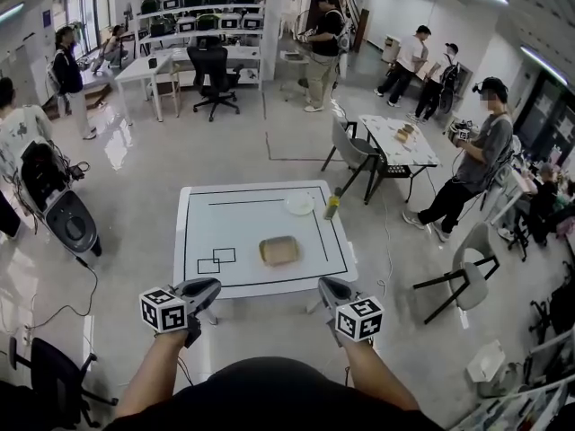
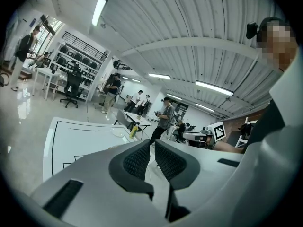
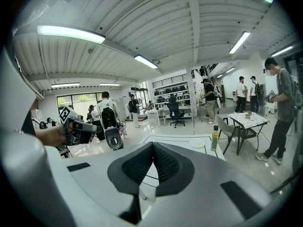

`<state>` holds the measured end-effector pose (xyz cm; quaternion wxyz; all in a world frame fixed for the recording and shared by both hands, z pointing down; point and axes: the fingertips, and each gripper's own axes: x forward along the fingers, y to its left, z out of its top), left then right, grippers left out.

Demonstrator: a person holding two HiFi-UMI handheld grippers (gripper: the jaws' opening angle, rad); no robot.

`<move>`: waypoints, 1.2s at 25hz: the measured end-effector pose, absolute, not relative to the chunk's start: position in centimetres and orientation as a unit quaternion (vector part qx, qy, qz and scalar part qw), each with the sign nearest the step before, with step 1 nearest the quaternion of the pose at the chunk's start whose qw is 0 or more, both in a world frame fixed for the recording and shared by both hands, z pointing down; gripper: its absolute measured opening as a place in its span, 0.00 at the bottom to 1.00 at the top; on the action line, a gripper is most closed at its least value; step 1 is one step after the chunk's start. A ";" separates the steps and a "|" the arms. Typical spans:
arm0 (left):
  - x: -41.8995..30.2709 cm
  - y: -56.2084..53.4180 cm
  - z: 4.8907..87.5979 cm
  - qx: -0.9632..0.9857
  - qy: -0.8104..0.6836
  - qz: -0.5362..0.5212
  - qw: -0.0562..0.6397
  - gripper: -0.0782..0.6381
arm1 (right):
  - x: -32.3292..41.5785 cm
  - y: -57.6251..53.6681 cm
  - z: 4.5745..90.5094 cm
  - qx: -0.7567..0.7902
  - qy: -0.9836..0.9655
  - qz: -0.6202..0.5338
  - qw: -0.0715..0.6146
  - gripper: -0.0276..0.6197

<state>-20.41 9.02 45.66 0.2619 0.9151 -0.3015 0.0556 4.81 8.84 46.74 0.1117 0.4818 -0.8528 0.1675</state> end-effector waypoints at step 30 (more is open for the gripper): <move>-25.5 3.6 45.1 0.926 -0.272 0.059 0.256 0.18 | 0.4 5.3 47.0 0.514 -0.831 0.181 0.113 0.07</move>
